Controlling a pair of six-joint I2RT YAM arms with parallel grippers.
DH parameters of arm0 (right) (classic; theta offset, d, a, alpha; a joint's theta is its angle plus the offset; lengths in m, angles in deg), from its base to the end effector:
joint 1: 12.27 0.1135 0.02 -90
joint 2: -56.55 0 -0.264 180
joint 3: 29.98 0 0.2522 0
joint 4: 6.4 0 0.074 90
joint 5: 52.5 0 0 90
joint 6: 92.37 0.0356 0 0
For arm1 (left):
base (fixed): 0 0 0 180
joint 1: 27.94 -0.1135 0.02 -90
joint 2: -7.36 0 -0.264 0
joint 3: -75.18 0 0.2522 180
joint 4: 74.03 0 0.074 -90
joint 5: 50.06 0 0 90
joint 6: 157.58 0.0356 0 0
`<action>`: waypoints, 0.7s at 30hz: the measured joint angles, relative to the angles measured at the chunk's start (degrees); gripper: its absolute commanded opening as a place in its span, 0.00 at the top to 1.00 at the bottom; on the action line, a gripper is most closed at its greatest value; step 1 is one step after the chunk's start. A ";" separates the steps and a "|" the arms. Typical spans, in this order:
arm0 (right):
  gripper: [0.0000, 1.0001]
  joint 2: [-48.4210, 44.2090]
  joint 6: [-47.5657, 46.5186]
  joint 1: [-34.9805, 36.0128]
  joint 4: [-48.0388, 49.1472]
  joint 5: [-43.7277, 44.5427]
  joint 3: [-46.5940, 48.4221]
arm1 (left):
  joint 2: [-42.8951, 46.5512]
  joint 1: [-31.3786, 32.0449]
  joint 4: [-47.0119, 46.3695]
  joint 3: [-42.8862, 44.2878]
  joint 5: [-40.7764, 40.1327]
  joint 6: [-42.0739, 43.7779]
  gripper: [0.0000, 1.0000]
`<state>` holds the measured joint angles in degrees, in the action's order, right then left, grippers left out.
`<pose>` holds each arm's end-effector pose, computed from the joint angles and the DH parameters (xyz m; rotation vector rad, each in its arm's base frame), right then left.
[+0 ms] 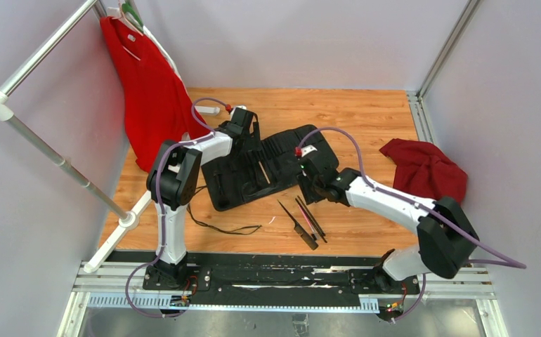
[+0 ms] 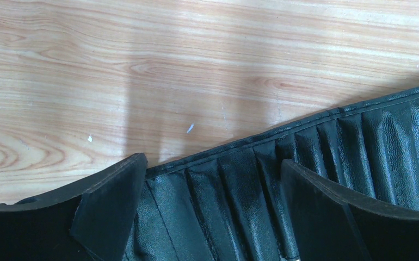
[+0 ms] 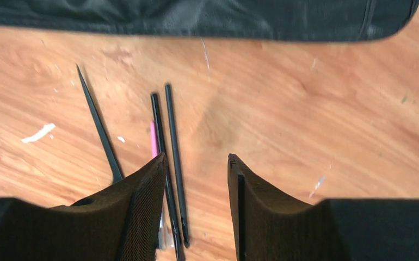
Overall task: Organize the makeup
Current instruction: Place the makeup brush in the storage box, then pick up the makeup brush from the center of the board.
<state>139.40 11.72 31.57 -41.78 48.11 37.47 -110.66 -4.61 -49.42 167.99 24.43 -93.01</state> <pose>0.2203 0.2025 0.2240 -0.5501 2.3866 0.2235 0.4097 -0.1663 0.1564 -0.1632 2.3937 -0.0645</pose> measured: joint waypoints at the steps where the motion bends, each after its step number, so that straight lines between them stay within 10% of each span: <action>1: 0.55 -1.20 0.26 0.00 -0.15 -0.04 -1.42 | 0.00 0.00 0.00 -0.02 0.00 0.00 0.01; 21: 0.58 -7.43 5.92 2.03 -0.92 -0.57 -12.83 | 0.22 0.00 -0.39 -0.37 -0.02 0.00 0.01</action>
<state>131.97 17.64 33.60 -42.70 47.54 24.64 -110.44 -4.61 -49.81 167.62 24.41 -93.01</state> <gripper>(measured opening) 0.426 0.989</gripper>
